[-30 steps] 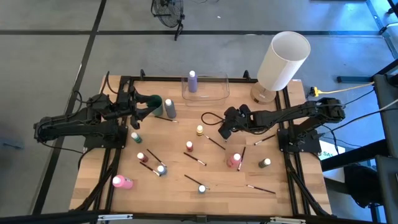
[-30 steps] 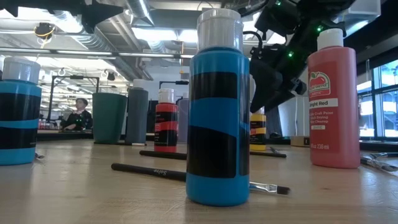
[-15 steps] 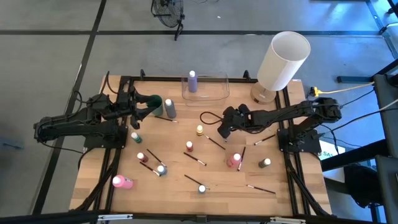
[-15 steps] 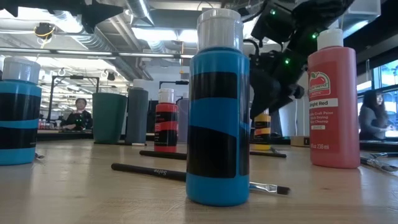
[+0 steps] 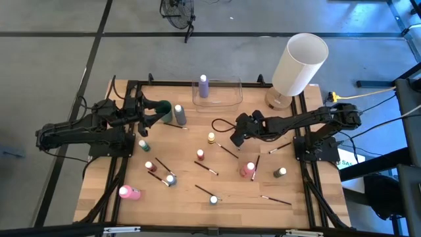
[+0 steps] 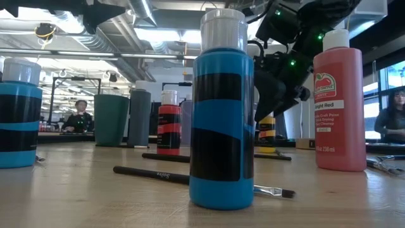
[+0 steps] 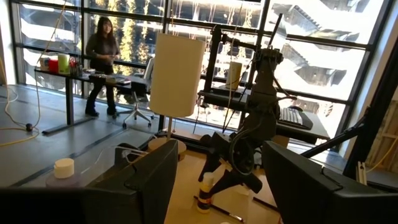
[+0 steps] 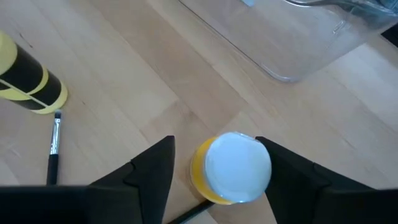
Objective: Pick & Place Paint Supplies
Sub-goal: Put the yellow paint bottle into the transparent bin
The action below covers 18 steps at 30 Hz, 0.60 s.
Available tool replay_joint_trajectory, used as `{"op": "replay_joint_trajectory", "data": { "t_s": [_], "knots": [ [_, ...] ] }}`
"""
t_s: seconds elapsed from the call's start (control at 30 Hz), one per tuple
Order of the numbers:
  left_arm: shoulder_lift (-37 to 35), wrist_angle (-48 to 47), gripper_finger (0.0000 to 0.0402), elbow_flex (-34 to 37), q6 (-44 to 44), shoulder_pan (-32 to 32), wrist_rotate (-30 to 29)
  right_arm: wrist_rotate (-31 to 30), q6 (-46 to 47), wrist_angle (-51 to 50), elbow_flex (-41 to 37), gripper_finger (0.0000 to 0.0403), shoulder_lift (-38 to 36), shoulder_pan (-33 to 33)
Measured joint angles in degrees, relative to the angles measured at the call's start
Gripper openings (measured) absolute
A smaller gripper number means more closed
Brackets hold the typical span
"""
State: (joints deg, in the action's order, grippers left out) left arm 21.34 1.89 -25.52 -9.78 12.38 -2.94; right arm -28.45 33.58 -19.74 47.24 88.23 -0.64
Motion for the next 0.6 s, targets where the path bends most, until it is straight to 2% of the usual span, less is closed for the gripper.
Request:
{"op": "replay_joint_trajectory", "data": {
  "t_s": [0.33, 0.6],
  "knots": [
    [0.01, -0.01, 0.0230, 0.00, 0.00, 0.00, 0.00, -0.04, -0.01, -0.53, 0.03, 0.0141, -0.04, 0.00],
    [0.02, 0.00, 0.0230, 0.00, 0.00, 0.00, 0.00, 0.83, -0.03, -0.61, 0.07, 0.0139, -0.11, 0.00]
  ]
}}
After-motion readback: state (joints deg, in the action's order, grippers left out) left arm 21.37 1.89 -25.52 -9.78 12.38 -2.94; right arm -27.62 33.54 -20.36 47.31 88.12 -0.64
